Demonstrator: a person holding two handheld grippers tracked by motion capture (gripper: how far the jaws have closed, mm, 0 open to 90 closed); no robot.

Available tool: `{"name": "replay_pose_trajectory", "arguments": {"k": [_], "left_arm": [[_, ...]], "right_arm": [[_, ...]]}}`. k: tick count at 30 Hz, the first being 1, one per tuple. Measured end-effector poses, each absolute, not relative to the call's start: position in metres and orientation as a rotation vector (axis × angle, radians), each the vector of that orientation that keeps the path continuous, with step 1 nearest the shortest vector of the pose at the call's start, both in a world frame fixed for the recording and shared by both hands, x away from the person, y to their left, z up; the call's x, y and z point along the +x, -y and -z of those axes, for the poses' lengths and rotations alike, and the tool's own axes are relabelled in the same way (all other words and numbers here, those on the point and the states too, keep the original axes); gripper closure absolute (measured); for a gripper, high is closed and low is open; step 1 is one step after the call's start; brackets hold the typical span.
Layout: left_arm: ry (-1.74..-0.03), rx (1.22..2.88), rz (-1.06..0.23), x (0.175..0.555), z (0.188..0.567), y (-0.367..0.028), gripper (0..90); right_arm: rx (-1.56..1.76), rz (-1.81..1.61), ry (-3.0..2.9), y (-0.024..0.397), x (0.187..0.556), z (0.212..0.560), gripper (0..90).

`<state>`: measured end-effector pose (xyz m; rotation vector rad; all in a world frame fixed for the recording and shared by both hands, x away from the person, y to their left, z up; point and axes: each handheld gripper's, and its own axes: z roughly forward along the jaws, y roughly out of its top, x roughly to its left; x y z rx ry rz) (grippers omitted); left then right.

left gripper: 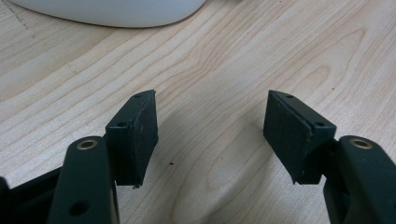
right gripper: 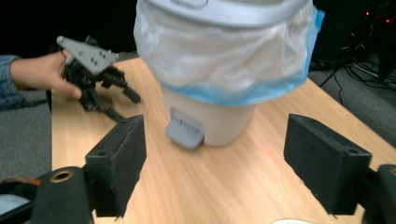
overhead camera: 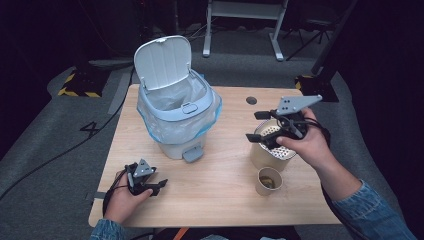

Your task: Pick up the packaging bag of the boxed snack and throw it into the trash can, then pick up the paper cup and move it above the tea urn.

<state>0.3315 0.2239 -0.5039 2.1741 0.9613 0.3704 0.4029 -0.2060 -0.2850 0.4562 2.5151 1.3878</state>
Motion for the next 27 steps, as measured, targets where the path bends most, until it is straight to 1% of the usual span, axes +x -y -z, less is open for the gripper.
{"name": "replay_pose_trajectory", "arguments": {"k": [4,6,14,15,27], "left_arm": [[-0.961,2.174,-0.372,0.332,0.504,-0.224,35.6],[-0.958,2.173,-0.372,0.332,0.504,-0.224,35.6],[-0.958,2.175,-0.371,0.332,0.504,-0.224,35.6],[-0.961,2.171,-0.368,0.333,0.504,-0.224,35.6],[-0.958,2.174,-0.372,0.333,0.504,-0.224,35.7]], "right_arm": [[0.476,-1.377,-2.52,0.221,0.393,0.294,21.2],[0.496,-1.365,-2.527,0.236,0.383,0.304,21.1],[0.56,-1.329,-2.548,0.266,0.364,0.328,20.9],[0.586,-1.318,-2.556,0.274,0.358,0.335,20.8],[0.624,-1.274,-2.611,0.308,0.327,0.385,20.0]]}}
